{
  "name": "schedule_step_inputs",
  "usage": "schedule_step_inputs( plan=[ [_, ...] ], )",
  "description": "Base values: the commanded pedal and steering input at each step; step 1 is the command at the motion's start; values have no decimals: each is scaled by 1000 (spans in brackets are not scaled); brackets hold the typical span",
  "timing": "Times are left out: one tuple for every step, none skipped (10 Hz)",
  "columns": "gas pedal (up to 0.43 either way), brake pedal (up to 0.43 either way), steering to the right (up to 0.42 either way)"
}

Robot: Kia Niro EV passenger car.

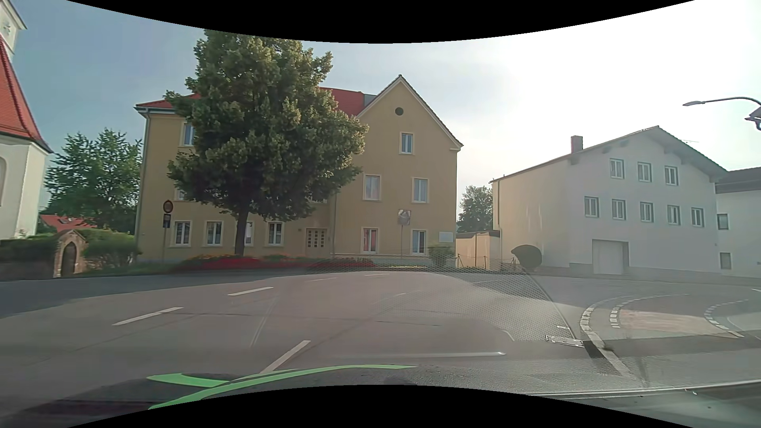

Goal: Follow the waypoints while adhering to traffic rules and regulations

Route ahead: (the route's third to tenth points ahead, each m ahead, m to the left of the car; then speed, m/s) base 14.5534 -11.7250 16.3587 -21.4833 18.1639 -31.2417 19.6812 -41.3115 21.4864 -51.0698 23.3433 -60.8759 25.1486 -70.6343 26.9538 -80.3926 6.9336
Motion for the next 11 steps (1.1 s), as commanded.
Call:
schedule_step_inputs(
  plan=[
    [47,0,192],
    [67,0,202],
    [67,0,212],
    [67,0,221],
    [67,0,233],
    [87,0,240],
    [87,0,245],
    [87,0,251],
    [98,0,255],
    [118,0,258],
    [130,0,265]
  ],
)
